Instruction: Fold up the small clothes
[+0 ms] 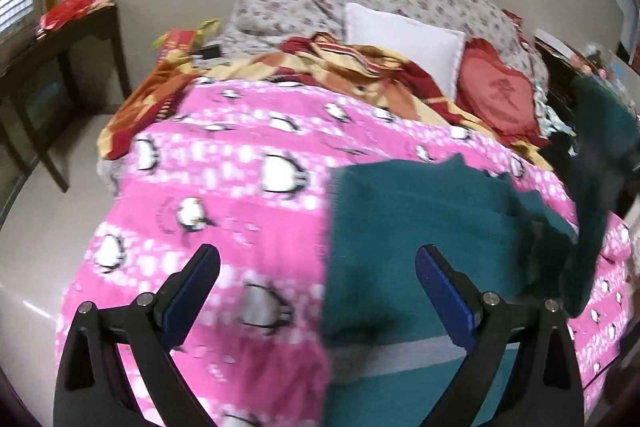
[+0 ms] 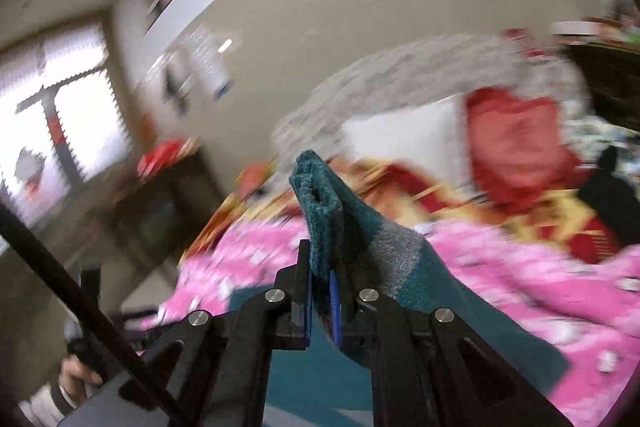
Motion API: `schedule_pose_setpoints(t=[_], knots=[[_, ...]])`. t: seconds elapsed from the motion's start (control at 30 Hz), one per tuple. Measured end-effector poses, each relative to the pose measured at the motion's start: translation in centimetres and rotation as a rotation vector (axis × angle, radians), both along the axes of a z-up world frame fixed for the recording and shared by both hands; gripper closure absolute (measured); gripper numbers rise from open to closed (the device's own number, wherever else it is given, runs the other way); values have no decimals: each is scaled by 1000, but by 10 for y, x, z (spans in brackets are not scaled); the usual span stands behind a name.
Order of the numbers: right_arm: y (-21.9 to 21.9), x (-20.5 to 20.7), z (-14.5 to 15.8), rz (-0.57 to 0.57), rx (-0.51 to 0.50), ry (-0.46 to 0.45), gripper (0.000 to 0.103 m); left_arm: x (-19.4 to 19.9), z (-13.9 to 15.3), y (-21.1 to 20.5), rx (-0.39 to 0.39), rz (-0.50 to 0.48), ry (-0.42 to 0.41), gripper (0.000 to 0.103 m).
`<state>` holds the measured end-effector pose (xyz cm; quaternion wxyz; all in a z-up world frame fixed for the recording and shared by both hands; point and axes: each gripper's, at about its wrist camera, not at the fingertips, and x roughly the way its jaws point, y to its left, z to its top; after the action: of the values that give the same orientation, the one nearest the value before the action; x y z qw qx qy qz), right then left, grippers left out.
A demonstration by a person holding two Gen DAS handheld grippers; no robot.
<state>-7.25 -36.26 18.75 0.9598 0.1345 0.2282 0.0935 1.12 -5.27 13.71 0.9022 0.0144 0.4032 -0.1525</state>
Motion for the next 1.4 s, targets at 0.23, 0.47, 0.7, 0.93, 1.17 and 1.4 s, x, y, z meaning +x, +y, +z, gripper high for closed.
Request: schedule_pose_setpoints(t=[0.23, 0.47, 0.7, 0.93, 1.17, 1.4], knots=[[108, 96, -124, 194, -30, 249, 90, 10, -14, 23, 13, 48, 33, 5], [88, 57, -115, 267, 11, 256, 50, 10, -29, 4, 18, -8, 50, 5], [-33, -39, -86, -55, -136, 209, 30, 20, -53, -30, 34, -58, 60, 5], [-137, -82, -105, -325, -71, 290, 30, 30, -76, -59, 30, -86, 89, 5], [-158, -72, -126, -322, 26, 287, 30, 28, -91, -88, 86, -117, 91, 58], [-157, -46, -126, -330, 74, 249, 88, 26, -73, -72, 12, -131, 77, 86]])
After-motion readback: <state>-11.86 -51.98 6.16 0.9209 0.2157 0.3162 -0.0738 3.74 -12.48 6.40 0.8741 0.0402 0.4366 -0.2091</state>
